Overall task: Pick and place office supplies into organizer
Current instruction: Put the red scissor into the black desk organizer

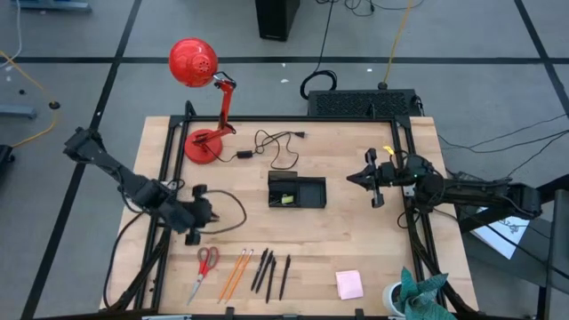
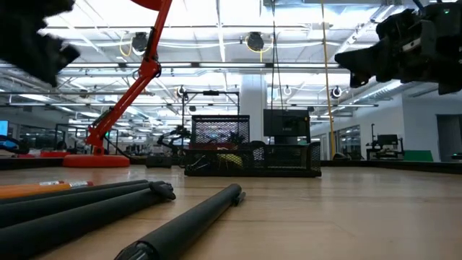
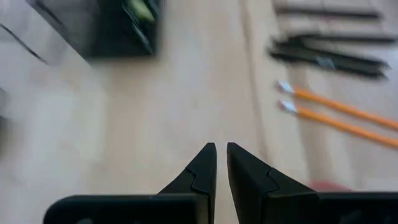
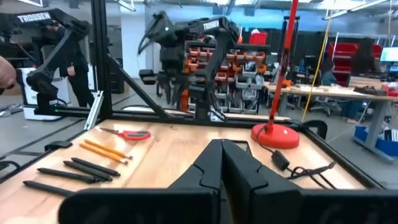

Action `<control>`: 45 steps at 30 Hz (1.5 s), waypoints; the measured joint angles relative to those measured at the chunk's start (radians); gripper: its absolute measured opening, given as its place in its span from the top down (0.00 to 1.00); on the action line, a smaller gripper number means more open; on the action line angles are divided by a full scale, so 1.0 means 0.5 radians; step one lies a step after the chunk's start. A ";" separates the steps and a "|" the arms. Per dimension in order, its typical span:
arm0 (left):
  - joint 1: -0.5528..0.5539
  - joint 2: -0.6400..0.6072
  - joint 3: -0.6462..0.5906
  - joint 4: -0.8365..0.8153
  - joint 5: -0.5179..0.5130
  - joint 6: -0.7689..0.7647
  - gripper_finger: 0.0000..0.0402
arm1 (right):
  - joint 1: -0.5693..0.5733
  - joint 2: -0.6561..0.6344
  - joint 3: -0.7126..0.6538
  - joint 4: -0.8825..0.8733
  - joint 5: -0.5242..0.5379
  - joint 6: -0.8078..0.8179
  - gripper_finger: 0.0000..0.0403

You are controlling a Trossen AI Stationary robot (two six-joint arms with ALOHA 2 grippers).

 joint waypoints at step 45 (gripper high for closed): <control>-0.519 0.721 -0.104 0.180 0.354 -1.223 0.53 | 0.214 -0.045 0.004 -0.018 0.096 0.083 1.00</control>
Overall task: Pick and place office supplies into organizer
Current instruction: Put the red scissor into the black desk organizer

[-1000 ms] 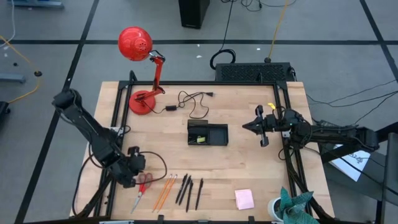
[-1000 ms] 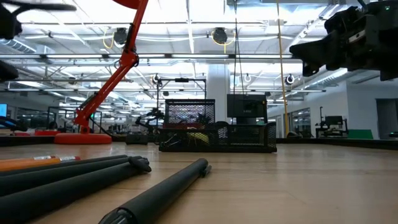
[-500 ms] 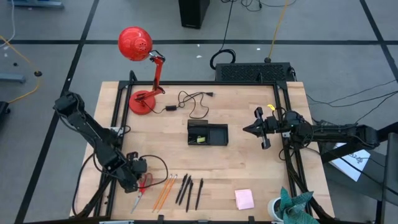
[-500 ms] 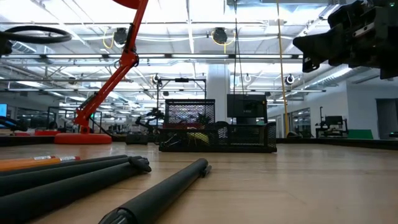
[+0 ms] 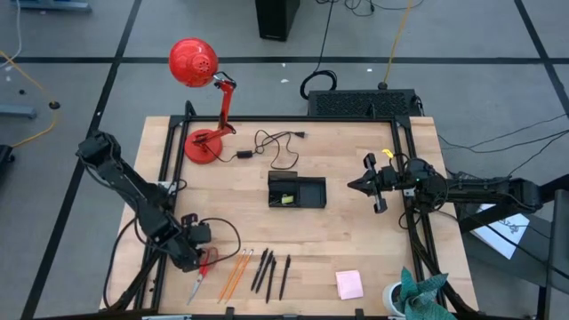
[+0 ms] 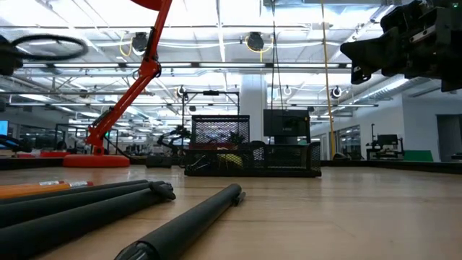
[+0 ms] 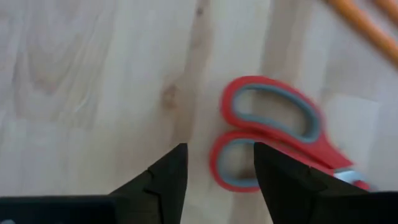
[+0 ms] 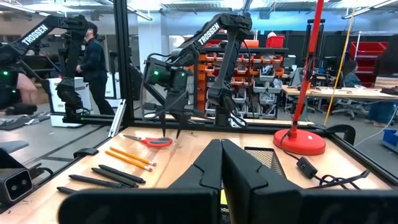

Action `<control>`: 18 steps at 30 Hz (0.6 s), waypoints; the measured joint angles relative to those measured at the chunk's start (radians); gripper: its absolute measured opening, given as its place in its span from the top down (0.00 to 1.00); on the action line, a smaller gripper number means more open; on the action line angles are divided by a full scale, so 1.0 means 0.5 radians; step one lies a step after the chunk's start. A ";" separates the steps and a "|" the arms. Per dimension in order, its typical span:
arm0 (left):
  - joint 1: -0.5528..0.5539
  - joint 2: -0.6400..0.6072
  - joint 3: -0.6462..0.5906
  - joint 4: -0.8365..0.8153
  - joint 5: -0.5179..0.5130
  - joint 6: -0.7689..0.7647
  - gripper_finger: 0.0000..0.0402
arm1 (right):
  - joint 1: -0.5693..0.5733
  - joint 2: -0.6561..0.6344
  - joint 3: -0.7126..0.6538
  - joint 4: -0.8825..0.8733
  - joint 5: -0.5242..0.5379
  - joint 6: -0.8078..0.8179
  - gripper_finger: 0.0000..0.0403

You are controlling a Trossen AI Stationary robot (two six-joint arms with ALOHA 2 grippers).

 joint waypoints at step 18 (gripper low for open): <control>-0.021 -0.006 -0.260 0.419 0.049 -0.012 0.61 | 0.000 0.015 0.002 -0.012 0.005 0.023 1.00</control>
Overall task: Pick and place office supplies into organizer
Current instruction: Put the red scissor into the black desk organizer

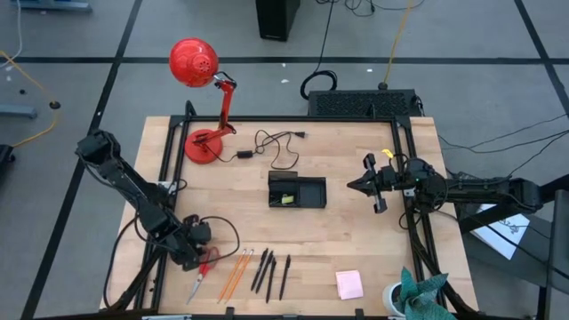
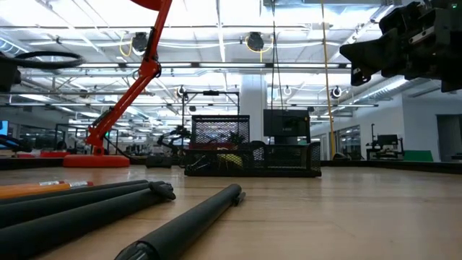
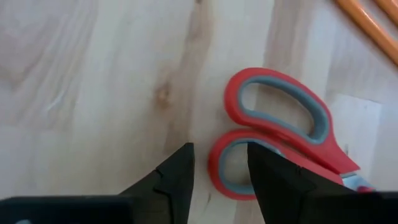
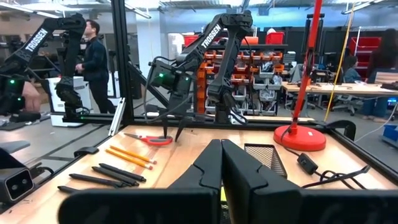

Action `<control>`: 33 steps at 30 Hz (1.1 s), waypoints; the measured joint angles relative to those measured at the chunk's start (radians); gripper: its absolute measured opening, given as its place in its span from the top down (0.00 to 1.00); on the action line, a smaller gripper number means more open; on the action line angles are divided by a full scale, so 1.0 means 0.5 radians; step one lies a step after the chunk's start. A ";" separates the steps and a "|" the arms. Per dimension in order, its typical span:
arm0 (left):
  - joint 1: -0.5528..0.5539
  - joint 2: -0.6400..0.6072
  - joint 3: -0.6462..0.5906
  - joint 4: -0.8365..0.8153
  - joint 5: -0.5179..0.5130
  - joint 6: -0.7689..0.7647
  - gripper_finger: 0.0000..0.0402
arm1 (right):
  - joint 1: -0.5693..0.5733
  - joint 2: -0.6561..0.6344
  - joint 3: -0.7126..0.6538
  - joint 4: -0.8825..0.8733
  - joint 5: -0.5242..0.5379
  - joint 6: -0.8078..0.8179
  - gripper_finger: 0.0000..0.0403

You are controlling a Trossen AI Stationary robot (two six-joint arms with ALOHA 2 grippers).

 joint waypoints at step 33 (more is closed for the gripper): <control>-0.293 0.394 0.006 0.429 -0.550 0.496 0.95 | 0.000 0.001 0.000 -0.045 0.069 0.083 1.00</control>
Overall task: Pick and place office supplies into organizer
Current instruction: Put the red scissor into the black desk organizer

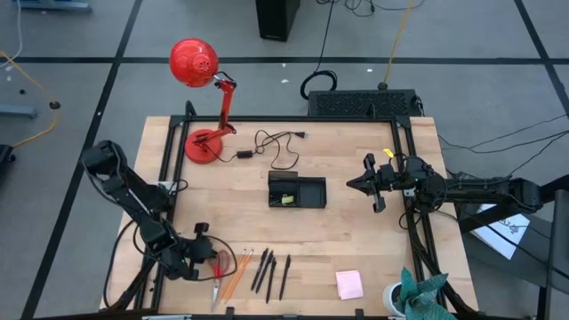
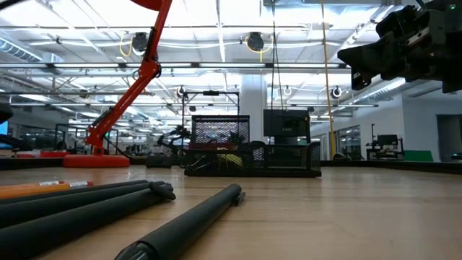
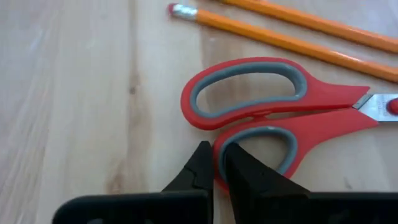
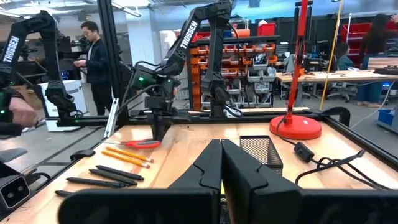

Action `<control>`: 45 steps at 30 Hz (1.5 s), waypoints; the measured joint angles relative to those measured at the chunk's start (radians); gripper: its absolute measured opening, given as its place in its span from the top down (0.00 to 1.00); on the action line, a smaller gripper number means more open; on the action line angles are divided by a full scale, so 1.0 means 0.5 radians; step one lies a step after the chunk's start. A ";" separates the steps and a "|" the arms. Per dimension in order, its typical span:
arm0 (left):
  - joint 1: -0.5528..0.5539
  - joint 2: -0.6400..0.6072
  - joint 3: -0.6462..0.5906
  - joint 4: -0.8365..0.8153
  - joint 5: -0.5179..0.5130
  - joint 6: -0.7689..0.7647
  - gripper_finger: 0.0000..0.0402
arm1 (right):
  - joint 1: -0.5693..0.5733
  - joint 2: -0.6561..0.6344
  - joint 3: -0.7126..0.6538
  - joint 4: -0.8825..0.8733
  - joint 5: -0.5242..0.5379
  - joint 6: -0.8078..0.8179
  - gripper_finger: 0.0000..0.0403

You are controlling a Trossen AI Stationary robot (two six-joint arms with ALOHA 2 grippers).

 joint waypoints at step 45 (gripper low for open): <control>1.246 -0.030 1.519 -1.314 -1.120 2.629 1.00 | 0.000 0.004 -0.001 -0.002 0.037 0.000 1.00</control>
